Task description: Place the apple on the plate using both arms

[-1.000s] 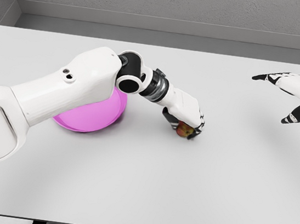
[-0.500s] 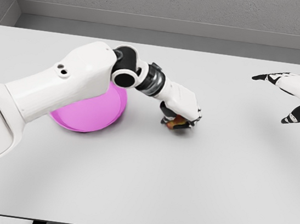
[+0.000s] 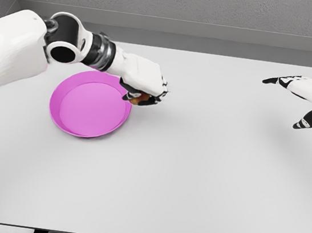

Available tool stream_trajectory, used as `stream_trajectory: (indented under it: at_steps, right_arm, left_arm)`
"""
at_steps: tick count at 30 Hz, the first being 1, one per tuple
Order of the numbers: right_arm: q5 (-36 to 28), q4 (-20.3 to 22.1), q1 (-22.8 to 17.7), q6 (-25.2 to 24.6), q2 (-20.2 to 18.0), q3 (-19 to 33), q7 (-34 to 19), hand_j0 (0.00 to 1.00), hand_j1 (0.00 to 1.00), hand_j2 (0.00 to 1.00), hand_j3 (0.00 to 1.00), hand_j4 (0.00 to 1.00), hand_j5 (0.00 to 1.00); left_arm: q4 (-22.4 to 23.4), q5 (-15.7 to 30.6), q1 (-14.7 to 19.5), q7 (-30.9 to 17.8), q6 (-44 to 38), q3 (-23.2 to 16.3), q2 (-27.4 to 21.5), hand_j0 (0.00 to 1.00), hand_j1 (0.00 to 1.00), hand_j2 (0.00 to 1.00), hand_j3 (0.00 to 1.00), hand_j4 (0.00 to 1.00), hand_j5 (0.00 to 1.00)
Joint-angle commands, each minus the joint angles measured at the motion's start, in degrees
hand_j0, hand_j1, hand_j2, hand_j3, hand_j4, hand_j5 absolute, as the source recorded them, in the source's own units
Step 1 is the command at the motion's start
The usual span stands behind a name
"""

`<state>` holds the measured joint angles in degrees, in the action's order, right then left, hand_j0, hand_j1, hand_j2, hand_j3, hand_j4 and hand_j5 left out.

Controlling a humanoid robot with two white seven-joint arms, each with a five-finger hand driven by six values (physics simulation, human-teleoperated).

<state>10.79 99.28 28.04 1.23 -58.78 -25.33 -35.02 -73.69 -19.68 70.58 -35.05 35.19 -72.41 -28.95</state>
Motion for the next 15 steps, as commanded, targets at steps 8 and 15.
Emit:
stream_trajectory:
  at_steps: [8,15]
  right_arm:
    - [-0.1,0.1,-0.3,0.0,-0.3,0.1,0.0,1.00,1.00,1.00,1.00,1.00,1.00]
    - [-0.1,0.0,-0.3,0.0,-0.2,0.0,0.0,1.00,1.00,1.00,1.00,1.00,1.00]
  left_arm:
    - [-1.2,0.2,-2.7,0.0,-0.2,0.5,-6.9,0.10,0.10,0.10,0.10,0.10,0.10]
    - [-0.5,-0.1,-2.9,0.0,-0.2,0.5,-6.9,1.00,1.00,1.00,1.00,1.00,1.00]
